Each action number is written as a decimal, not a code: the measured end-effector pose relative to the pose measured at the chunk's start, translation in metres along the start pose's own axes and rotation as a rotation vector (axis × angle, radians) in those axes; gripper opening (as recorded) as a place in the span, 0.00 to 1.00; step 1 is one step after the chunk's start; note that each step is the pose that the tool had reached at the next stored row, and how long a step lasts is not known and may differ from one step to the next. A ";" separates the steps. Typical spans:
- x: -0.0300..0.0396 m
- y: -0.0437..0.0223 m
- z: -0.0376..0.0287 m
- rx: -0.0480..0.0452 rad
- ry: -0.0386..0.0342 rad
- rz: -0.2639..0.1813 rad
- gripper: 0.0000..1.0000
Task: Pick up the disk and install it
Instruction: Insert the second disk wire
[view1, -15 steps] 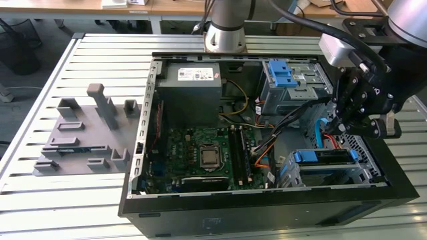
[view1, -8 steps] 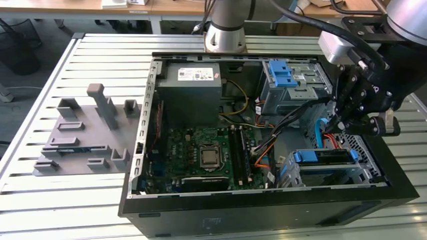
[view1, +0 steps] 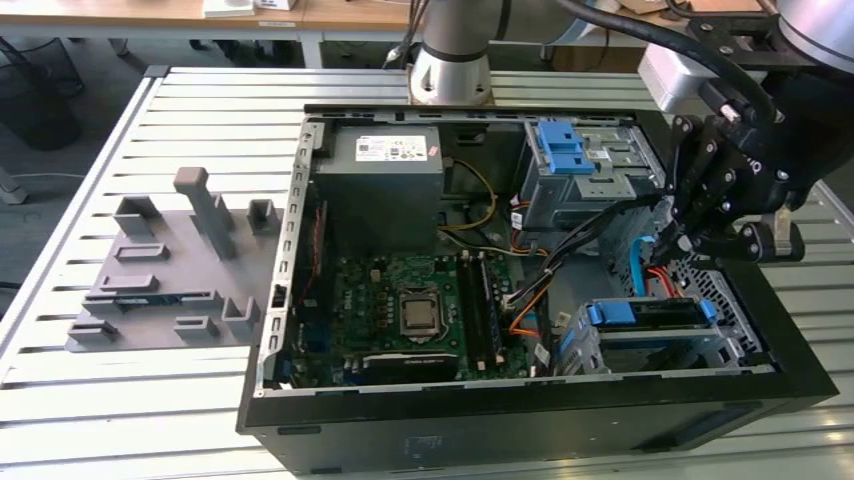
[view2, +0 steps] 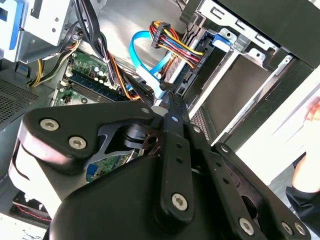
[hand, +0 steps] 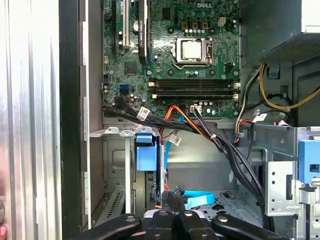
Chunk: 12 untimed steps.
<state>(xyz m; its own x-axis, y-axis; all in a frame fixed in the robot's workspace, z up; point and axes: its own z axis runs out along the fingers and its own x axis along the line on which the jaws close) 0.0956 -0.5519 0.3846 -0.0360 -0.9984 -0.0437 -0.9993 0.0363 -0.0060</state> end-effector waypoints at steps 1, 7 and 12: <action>0.0000 0.0000 0.0000 0.0000 0.0000 0.000 0.11; -0.0043 0.0001 0.0002 0.0000 0.0000 0.000 0.11; -0.0099 0.0003 -0.0011 0.0000 -0.0001 0.000 0.11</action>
<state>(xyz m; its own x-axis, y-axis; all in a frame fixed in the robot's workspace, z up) 0.0956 -0.5421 0.3861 -0.0359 -0.9984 -0.0438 -0.9993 0.0362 -0.0060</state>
